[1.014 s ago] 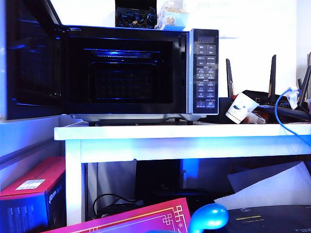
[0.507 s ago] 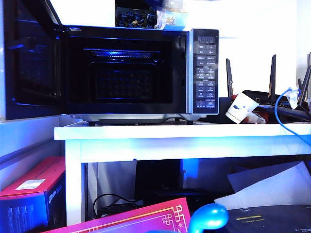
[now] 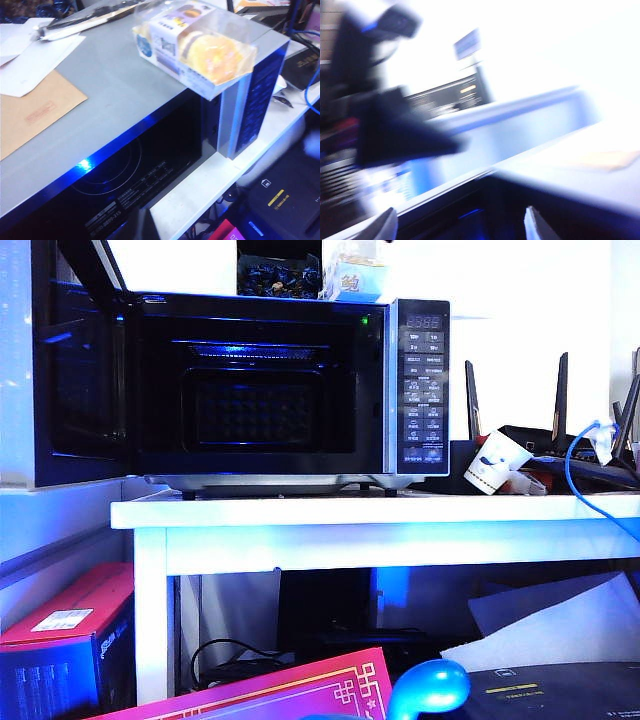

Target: Open the microwave door, place the box of snacks from the top of the microwave inside, then close the microwave door.

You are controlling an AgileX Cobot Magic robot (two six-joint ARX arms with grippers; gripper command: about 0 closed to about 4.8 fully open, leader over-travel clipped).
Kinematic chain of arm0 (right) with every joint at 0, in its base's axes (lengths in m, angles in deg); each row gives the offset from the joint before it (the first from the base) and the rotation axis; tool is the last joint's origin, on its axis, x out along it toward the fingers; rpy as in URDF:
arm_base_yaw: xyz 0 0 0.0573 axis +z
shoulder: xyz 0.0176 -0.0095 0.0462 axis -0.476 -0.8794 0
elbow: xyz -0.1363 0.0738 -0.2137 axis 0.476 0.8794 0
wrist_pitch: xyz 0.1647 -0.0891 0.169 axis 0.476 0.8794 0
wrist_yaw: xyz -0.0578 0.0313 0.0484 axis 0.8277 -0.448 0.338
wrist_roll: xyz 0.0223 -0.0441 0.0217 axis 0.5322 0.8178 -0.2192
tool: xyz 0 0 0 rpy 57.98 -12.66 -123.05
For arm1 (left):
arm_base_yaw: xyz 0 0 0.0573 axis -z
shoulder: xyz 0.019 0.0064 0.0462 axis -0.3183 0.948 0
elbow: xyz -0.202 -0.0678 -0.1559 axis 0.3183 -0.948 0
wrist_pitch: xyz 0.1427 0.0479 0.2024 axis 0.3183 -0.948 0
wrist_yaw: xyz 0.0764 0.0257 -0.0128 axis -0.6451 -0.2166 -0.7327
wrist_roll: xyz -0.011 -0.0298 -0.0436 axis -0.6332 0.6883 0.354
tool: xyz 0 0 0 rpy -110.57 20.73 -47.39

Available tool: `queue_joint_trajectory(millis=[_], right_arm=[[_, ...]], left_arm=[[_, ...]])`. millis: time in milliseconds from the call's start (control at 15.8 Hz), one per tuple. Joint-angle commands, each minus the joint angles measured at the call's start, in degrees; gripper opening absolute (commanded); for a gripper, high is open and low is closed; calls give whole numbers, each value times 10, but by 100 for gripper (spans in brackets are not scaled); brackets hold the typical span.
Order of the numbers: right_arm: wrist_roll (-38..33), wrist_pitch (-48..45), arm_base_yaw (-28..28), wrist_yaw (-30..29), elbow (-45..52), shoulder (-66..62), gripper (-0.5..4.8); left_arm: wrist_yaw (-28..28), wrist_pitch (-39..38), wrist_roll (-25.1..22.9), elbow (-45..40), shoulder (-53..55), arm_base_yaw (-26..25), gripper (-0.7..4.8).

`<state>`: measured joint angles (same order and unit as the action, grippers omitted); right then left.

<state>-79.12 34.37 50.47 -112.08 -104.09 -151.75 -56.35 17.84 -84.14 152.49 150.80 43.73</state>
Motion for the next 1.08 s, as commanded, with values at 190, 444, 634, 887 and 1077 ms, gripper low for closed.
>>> queue_joint_trajectory(millis=[190, 444, 634, 887, 1077], right_arm=[[200, 113, 5, 252, -45, 9, 337], [230, 160, 9, 321, -107, -14, 415], [230, 176, 9, 330, -153, -47, 479], [241, 205, 9, 345, -228, -107, 479], [244, 227, 20, 367, -285, -144, 479]], left_arm=[[-1, 9, 0, 3, -5, 0, -7], [-1, 23, 0, 3, -22, 0, -6], [-1, 41, 0, 3, -48, 0, -7], [-2, 45, 0, 3, -89, 0, -6], [-2, 33, 0, 3, -93, 0, -6]])
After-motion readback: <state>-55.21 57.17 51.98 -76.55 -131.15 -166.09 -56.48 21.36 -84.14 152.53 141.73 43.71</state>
